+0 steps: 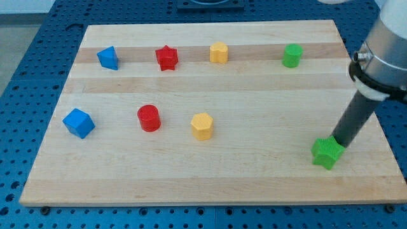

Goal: Move green circle towards the center

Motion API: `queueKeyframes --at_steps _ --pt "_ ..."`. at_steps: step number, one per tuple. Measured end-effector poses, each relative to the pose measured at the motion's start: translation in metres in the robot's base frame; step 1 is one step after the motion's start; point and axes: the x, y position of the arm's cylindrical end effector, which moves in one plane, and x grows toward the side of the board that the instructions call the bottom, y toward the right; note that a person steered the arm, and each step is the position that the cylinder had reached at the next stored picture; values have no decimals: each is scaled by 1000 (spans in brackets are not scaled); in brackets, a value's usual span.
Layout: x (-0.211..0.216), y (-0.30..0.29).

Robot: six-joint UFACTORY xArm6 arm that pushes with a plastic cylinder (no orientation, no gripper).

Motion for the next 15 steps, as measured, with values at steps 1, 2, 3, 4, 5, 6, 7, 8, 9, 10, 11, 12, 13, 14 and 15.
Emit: queueKeyframes --at_steps 1,2,3,4,5,6,7,8,9,10,11,12,13,14,15 --pt "-55 3" --pt "-117 15" --pt "-172 15" --pt "-210 3" --pt "-218 -21" --pt "-220 -26" --pt "-256 -29" --pt "-260 -46" --pt "-228 -45" --pt "-177 -43" --pt "-171 -41" --pt "-198 -42" --pt "-196 -48" --pt "-145 -48" --pt "-94 -44"
